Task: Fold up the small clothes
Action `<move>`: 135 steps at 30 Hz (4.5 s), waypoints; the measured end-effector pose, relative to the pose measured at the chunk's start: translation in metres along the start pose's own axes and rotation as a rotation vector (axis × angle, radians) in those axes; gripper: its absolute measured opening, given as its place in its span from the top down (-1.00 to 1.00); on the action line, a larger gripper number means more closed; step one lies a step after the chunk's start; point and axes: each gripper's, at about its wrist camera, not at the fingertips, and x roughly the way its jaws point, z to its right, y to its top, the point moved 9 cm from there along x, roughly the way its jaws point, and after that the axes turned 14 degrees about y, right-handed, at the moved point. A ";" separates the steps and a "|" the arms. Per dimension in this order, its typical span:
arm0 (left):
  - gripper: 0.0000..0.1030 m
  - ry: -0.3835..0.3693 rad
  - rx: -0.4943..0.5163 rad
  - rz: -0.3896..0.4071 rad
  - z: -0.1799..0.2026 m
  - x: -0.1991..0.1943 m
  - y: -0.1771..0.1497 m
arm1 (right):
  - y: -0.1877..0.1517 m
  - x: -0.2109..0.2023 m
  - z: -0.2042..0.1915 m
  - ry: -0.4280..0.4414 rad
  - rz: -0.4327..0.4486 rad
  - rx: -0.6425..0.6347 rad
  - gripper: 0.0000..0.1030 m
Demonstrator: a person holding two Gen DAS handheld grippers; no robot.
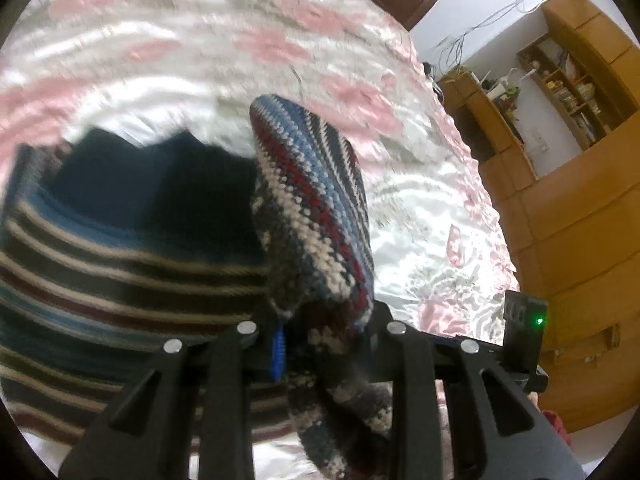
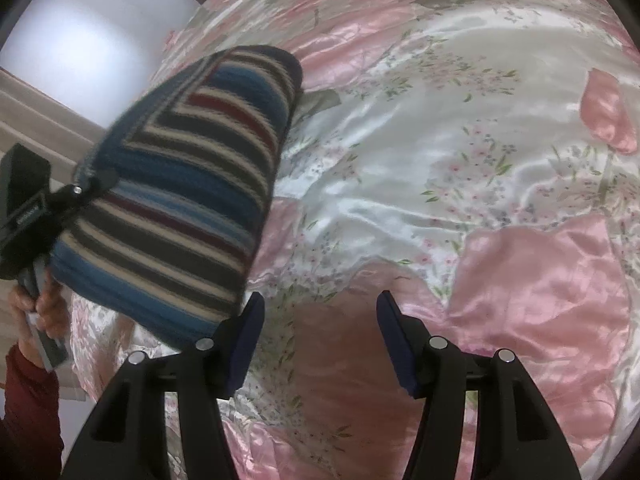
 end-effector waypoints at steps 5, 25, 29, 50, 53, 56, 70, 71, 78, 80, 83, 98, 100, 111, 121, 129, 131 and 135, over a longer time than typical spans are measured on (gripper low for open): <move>0.51 0.050 -0.044 0.036 -0.045 -0.032 0.013 | 0.002 0.010 -0.013 0.014 -0.011 -0.016 -0.15; 0.51 0.121 -0.272 0.052 -0.219 -0.069 0.001 | -0.010 0.070 -0.076 0.015 -0.129 -0.189 -0.15; 0.51 0.146 -0.263 0.017 -0.237 -0.050 -0.012 | -0.011 0.076 -0.077 0.019 -0.145 -0.188 -0.15; -0.48 0.281 -0.208 0.075 -0.237 -0.078 -0.039 | -0.018 0.091 -0.102 0.038 -0.172 -0.199 -0.16; -0.54 0.271 -0.198 0.072 -0.225 -0.093 -0.052 | -0.018 0.094 -0.106 0.045 -0.169 -0.188 -0.16; -0.54 0.291 -0.164 0.042 -0.216 -0.090 -0.063 | -0.022 0.099 -0.113 0.052 -0.178 -0.182 -0.17; 0.66 0.243 -0.174 -0.009 -0.232 -0.081 -0.081 | -0.020 0.102 -0.128 0.045 -0.180 -0.188 -0.17; 0.66 0.244 -0.180 -0.014 -0.237 -0.080 -0.084 | -0.020 0.104 -0.128 0.051 -0.181 -0.182 -0.17; 0.58 0.249 -0.186 -0.019 -0.253 -0.054 -0.092 | -0.024 0.121 -0.126 0.112 -0.203 -0.109 -0.18; 0.55 0.244 -0.184 -0.017 -0.254 -0.053 -0.092 | -0.023 0.125 -0.127 0.138 -0.203 -0.078 -0.18; 0.49 0.255 -0.158 -0.017 -0.253 -0.055 -0.092 | -0.023 0.122 -0.135 0.177 -0.194 -0.054 -0.20; 0.31 0.234 -0.206 -0.028 -0.256 -0.052 -0.096 | -0.034 0.153 -0.135 0.317 -0.268 0.090 0.49; 0.25 0.233 -0.201 -0.028 -0.249 -0.053 -0.095 | -0.029 0.139 -0.140 0.308 -0.242 0.044 0.53; -0.05 0.216 -0.195 -0.057 -0.233 -0.037 -0.107 | -0.035 0.151 -0.129 0.132 -0.288 -0.026 0.41; -0.44 0.124 -0.173 0.037 -0.225 -0.095 -0.046 | 0.036 0.119 -0.139 0.064 -0.153 -0.108 -0.15; -0.43 0.160 -0.243 -0.013 -0.235 -0.035 0.044 | 0.079 0.132 -0.122 0.046 -0.110 -0.094 -0.15; -0.35 0.157 -0.265 -0.038 -0.234 -0.020 0.051 | 0.081 0.132 -0.120 0.062 -0.100 -0.092 -0.17; 0.63 0.150 -0.268 -0.058 -0.228 -0.006 0.056 | 0.084 0.133 -0.113 0.087 -0.089 -0.076 -0.24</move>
